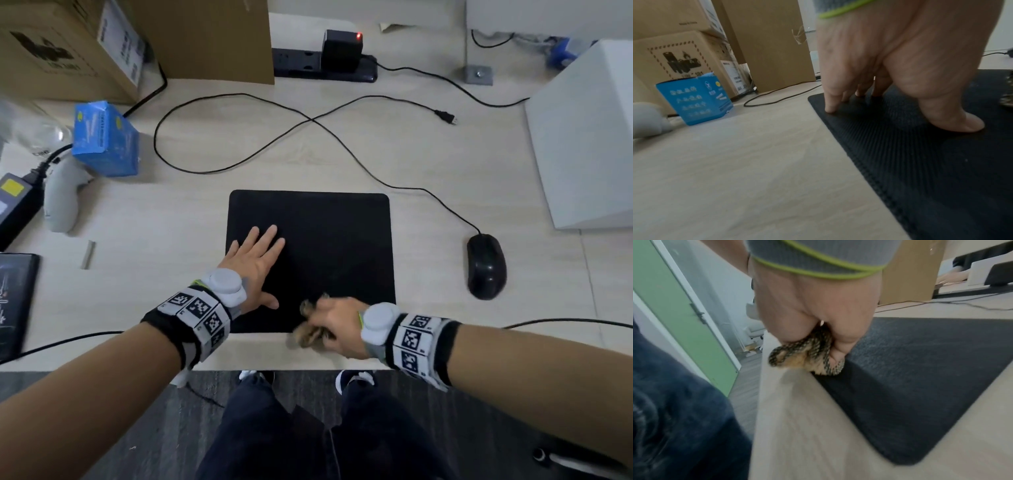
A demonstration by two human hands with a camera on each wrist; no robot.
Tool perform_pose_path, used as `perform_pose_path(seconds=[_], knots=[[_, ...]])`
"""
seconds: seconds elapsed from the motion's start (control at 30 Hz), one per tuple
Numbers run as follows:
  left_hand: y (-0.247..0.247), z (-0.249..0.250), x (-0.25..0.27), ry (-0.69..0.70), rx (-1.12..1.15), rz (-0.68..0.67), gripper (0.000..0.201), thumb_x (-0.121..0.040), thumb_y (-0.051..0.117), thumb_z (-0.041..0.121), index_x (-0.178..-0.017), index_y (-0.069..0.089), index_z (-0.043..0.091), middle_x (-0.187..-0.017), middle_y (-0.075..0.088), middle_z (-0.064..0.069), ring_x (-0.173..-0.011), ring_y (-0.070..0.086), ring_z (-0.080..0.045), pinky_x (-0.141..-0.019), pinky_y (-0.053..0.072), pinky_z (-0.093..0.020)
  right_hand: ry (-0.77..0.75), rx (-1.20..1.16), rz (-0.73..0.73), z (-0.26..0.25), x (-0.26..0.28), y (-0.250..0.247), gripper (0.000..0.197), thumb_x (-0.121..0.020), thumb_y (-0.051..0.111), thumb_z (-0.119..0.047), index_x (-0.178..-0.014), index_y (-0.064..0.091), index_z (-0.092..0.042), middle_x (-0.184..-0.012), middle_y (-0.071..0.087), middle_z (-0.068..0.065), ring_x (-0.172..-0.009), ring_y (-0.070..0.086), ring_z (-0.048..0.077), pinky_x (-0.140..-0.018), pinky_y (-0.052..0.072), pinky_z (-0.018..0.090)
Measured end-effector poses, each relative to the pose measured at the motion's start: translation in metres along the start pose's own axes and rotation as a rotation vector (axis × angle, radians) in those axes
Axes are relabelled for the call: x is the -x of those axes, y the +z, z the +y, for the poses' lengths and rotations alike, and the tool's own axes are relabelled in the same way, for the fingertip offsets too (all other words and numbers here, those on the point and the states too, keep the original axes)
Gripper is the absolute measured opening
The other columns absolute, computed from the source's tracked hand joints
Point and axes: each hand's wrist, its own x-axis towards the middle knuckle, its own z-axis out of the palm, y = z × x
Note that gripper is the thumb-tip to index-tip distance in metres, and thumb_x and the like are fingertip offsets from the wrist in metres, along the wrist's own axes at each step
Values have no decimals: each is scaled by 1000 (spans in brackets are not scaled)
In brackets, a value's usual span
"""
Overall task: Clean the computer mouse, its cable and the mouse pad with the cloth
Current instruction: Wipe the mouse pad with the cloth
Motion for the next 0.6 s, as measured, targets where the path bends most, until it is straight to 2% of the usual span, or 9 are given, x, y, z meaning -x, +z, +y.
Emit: perform_pose_path(seconds=[0.03, 0.07, 0.17, 0.23, 0.33, 0.43, 0.53, 0.6], knots=[[0, 0, 1, 1, -9, 3, 117, -73, 75, 51, -153, -6, 24, -160, -21, 5, -147, -17, -24, -119, 3, -46, -6, -1, 12, 4, 2, -5, 33, -85, 55, -25, -116, 64, -20, -116, 59, 6, -104, 59, 27, -89, 50, 37], [-1, 0, 2, 1, -24, 8, 117, -73, 75, 52, -153, -6, 24, -160, -20, 4, -147, -17, -24, -119, 4, -46, 13, -17, 98, 11, 1, -14, 34, -82, 52, -27, -112, 66, -20, -113, 62, 5, -101, 61, 28, -86, 51, 37], [-4, 5, 3, 7, -89, 41, 118, -71, 74, 56, -153, -3, 21, -161, -17, 2, -148, -15, -26, -120, 6, -46, 150, -67, 519, 41, -24, -68, 29, -78, 54, -25, -104, 67, -22, -100, 60, 5, -91, 62, 29, -78, 49, 32], [-10, 16, -2, 51, -83, 69, 117, -70, 73, 59, -153, -1, 22, -161, -15, 3, -148, -13, -25, -120, 7, -47, 214, -35, 640, 58, -43, -106, 30, -81, 55, -18, -109, 64, -19, -105, 57, 8, -91, 60, 31, -79, 47, 31], [-17, 34, -14, 52, -51, 8, 118, -70, 73, 59, -153, -4, 25, -160, -17, 7, -148, -14, -23, -119, 8, -54, 330, 59, 617, 77, -73, -125, 34, -85, 53, -20, -118, 58, -16, -117, 54, 12, -100, 57, 33, -81, 44, 31], [-13, 33, -19, 12, -75, -52, 121, -70, 73, 58, -152, -10, 28, -158, -26, 8, -146, -20, -22, -118, 3, -56, 414, 86, 526, 75, -86, -108, 38, -87, 52, -22, -124, 54, -16, -123, 52, 12, -109, 54, 35, -85, 47, 37], [-10, 24, -19, 13, -17, -56, 122, -69, 75, 56, -151, -12, 32, -157, -26, 13, -146, -23, -18, -118, -2, -54, 349, -14, 518, 56, -74, -77, 35, -86, 51, -17, -121, 57, -13, -126, 54, 13, -108, 58, 36, -88, 49, 38], [-10, 23, -19, 18, 10, -56, 122, -69, 76, 54, -151, -11, 34, -157, -26, 15, -145, -23, -17, -118, -3, -54, 230, -67, 425, 44, -51, -44, 35, -84, 53, -15, -119, 59, -16, -122, 55, 11, -105, 62, 33, -87, 52, 37]])
